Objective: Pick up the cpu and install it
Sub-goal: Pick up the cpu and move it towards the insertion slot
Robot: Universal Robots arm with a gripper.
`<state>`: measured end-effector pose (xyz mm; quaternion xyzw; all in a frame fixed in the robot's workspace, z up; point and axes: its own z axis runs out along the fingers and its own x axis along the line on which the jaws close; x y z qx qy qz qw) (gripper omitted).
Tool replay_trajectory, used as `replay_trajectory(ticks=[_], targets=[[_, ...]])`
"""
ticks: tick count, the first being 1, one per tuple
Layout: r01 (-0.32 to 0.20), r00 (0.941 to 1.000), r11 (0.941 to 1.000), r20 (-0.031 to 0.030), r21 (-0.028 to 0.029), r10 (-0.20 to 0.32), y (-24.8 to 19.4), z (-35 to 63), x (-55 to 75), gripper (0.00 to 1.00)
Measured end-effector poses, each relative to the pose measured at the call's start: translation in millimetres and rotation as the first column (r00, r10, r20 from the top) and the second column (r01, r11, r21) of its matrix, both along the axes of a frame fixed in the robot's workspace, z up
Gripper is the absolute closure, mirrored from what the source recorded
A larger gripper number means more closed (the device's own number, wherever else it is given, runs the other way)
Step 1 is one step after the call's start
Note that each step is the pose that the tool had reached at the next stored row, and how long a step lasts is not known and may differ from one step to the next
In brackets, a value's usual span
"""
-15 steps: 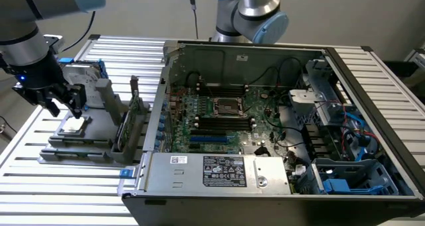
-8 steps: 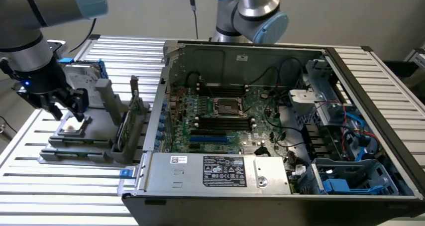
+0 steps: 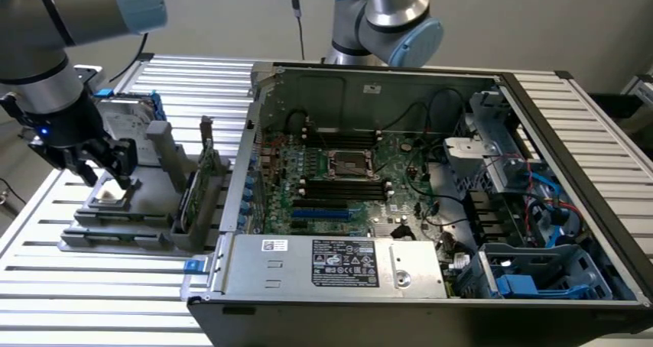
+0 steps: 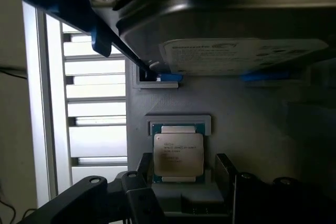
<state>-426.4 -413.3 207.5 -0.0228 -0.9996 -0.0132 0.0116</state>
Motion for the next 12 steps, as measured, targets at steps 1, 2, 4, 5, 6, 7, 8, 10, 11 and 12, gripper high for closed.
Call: replay_trajectory(ticks=[1, 2, 4, 5, 6, 7, 8, 10, 11, 12], targets=[[0.0, 1.0, 1.0, -0.0002, -0.0001, 0.0, 0.0, -0.3, 0.0, 0.4], [0.0, 1.0, 1.0, -0.0004, -0.0002, 0.0, 0.0, -0.3, -0.1, 0.4], [0.0, 1.0, 1.0, -0.0005, -0.0003, 0.0, 0.0, -0.3, -0.1, 0.4], [0.0, 1.0, 1.0, -0.0003, -0.0002, 0.0, 0.0, -0.5, 0.0, 0.4], [0.0, 1.0, 1.0, -0.0001, -0.0001, 0.0, 0.0, -0.5, 0.0, 0.38], [0.0, 1.0, 1.0, -0.0001, -0.0001, 0.0, 0.0, -0.6, 0.0, 0.38], [0.0, 1.0, 1.0, -0.0002, -0.0001, 0.0, 0.0, -0.5, 0.0, 0.33], [0.0, 1.0, 1.0, 0.0, 0.0, 0.0, 0.0, -1.1, -0.1, 0.33], [0.0, 1.0, 1.0, 0.0002, 0.0001, 0.0, 0.0, -1.8, -0.2, 0.33], [0.0, 1.0, 1.0, 0.0, 0.0, 0.0, 0.0, -2.2, -0.3, 0.33]])
